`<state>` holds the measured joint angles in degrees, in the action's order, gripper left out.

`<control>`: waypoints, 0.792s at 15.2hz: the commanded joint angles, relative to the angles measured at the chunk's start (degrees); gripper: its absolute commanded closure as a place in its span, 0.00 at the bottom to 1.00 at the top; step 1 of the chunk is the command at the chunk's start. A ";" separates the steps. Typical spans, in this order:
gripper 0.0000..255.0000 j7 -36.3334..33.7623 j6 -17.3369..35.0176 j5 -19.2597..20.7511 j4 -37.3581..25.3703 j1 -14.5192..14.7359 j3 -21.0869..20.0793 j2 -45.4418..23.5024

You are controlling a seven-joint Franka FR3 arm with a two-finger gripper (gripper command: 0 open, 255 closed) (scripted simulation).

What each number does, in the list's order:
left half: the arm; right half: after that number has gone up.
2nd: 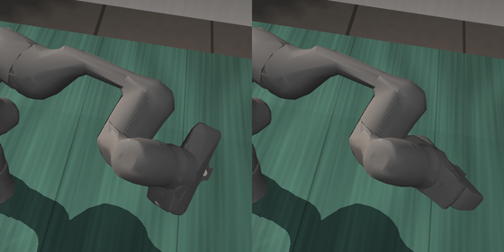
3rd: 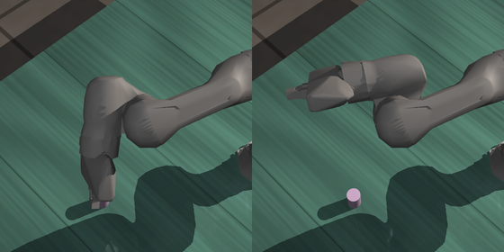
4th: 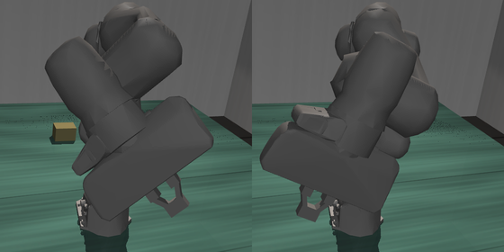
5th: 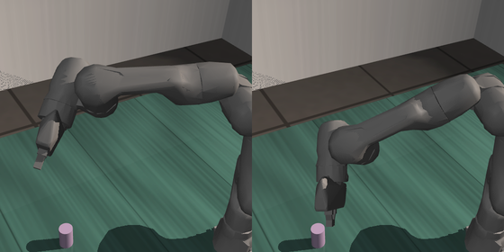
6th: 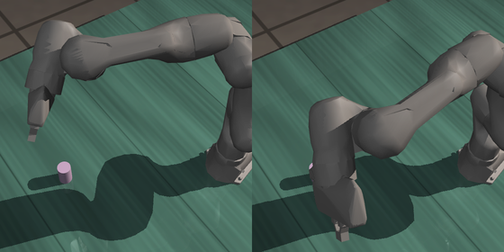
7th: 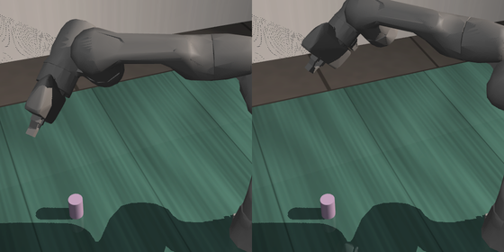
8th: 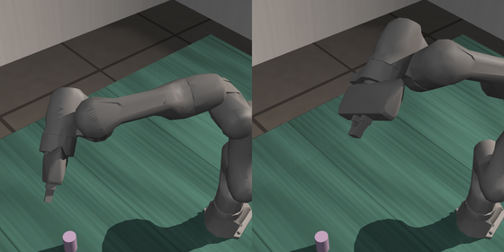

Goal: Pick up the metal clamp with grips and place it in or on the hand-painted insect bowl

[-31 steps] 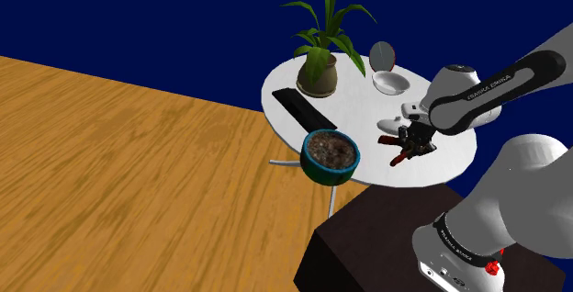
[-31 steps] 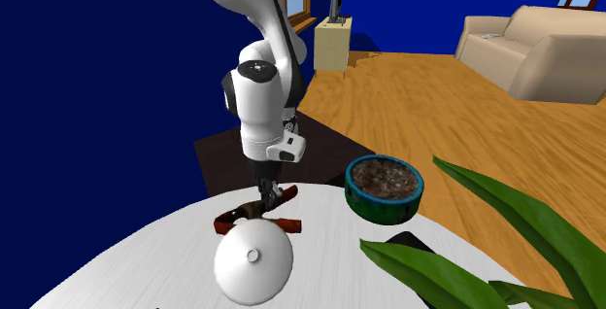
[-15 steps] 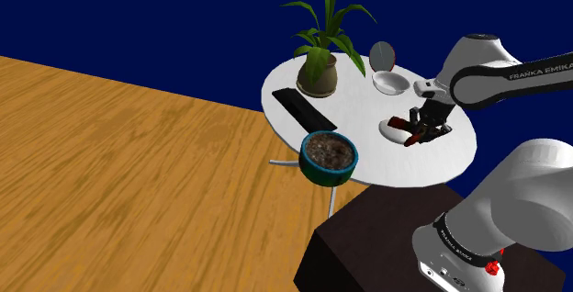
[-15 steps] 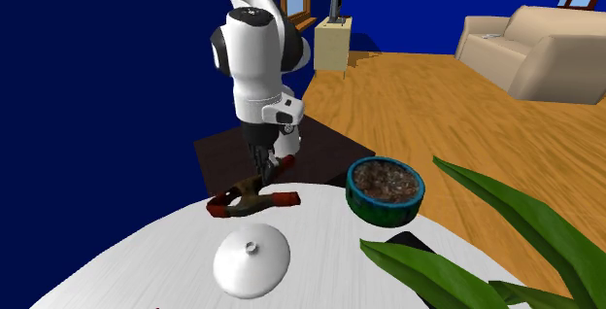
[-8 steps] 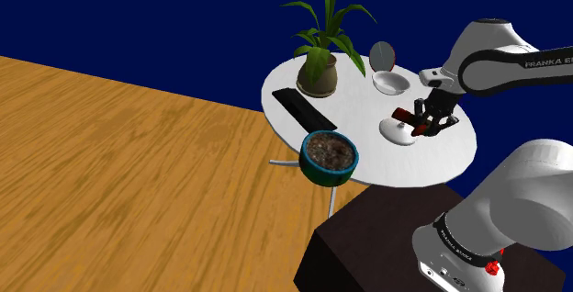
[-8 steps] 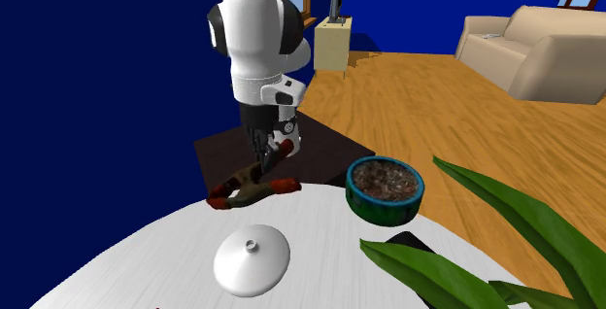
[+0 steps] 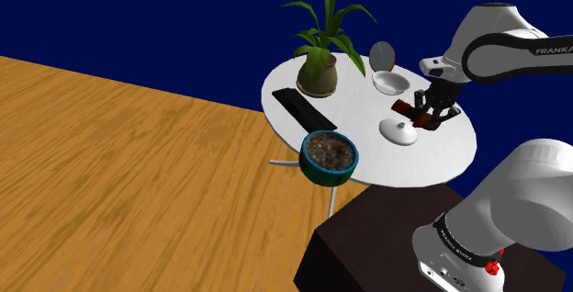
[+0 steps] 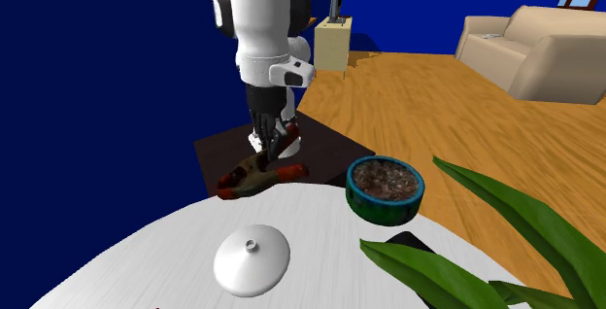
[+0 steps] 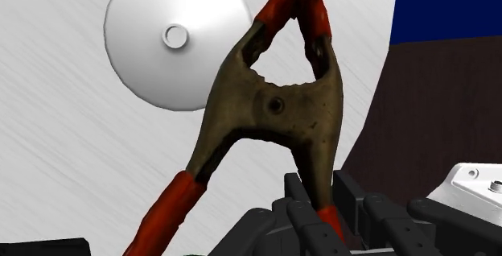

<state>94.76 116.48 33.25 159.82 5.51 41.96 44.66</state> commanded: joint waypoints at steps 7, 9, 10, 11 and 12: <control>1.00 -11.32 2.80 -8.07 -0.40 9.66 -7.89 -4.68; 1.00 -13.90 3.85 -10.26 -1.30 12.44 -9.55 -6.86; 1.00 -15.11 4.38 -11.37 -1.87 13.81 -10.34 -8.06; 1.00 -16.29 4.90 -12.46 -2.52 15.20 -11.07 -9.32; 1.00 -17.40 5.41 -13.55 -3.25 16.57 -11.77 -10.64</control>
<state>78.66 121.87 20.63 156.73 21.10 31.18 34.32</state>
